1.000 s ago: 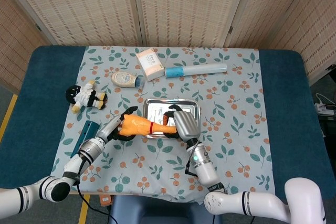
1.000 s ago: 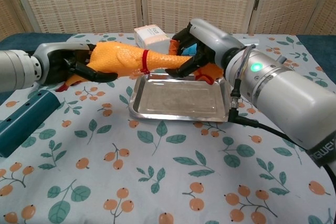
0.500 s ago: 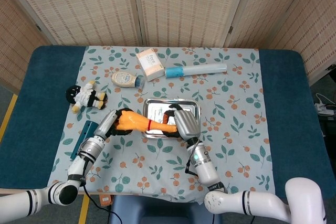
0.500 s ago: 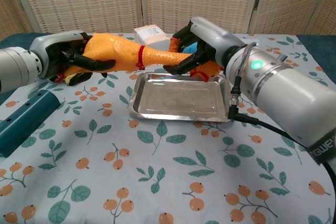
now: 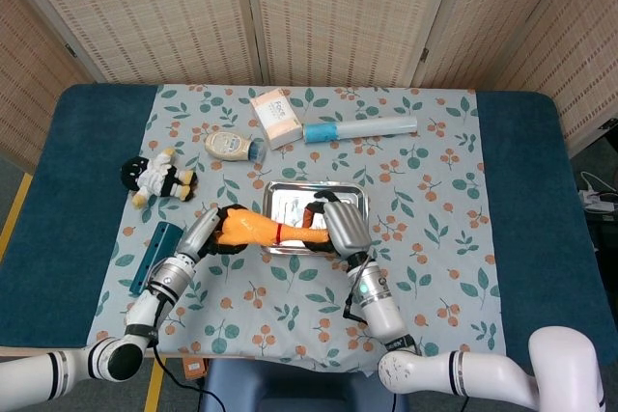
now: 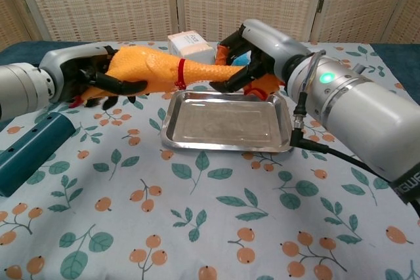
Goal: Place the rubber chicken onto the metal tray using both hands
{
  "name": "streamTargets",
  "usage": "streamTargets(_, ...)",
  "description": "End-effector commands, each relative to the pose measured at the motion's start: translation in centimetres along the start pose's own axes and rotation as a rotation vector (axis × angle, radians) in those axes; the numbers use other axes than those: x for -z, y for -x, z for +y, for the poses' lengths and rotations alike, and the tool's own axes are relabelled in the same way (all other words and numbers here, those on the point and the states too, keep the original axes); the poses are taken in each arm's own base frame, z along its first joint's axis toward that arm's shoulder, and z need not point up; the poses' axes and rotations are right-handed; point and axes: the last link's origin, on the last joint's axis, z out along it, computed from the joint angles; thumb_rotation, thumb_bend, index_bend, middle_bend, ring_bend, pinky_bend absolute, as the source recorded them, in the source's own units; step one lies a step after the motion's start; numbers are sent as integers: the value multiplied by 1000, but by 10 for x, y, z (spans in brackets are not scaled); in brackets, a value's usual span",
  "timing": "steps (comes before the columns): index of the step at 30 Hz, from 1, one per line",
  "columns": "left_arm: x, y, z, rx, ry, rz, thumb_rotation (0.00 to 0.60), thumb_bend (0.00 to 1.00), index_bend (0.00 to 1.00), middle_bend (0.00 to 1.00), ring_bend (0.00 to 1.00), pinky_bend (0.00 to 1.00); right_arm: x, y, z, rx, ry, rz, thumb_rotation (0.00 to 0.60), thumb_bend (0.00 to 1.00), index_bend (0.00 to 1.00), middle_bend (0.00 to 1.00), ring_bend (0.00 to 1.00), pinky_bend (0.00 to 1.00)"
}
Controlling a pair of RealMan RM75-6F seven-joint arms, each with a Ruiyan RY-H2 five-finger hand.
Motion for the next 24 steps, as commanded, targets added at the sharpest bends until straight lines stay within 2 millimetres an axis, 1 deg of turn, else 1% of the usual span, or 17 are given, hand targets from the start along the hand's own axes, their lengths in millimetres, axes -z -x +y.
streamTargets(1,6,1,0,-60,-13,-166,600,491,44,24,1,85,1,-2,1,12,2,4,600,288,932,548,600,727)
streamTargets(2,6,-1,0,-70,-5,-163,600,454,2,0,0,34,1,-2,2,16,3,6,600,288,932,548,600,727)
streamTargets(3,6,-2,-1,-76,2,-161,600,419,0,0,0,5,2,-3,2,19,5,8,600,288,932,548,600,727)
streamTargets(7,8,-11,-1,-70,26,-148,600,358,0,0,0,0,3,-7,12,42,26,10,600,288,931,548,600,727)
streamTargets(10,9,-20,-2,-79,46,-118,600,345,0,0,0,0,5,-11,19,41,42,11,600,288,931,548,600,727)
streamTargets(17,14,-53,-6,-112,62,-41,600,345,0,0,0,0,13,-30,37,34,61,16,600,288,931,548,600,727)
streamTargets(24,21,-85,-11,-148,68,33,600,349,0,0,0,0,16,-41,54,58,85,33,600,288,931,548,600,727)
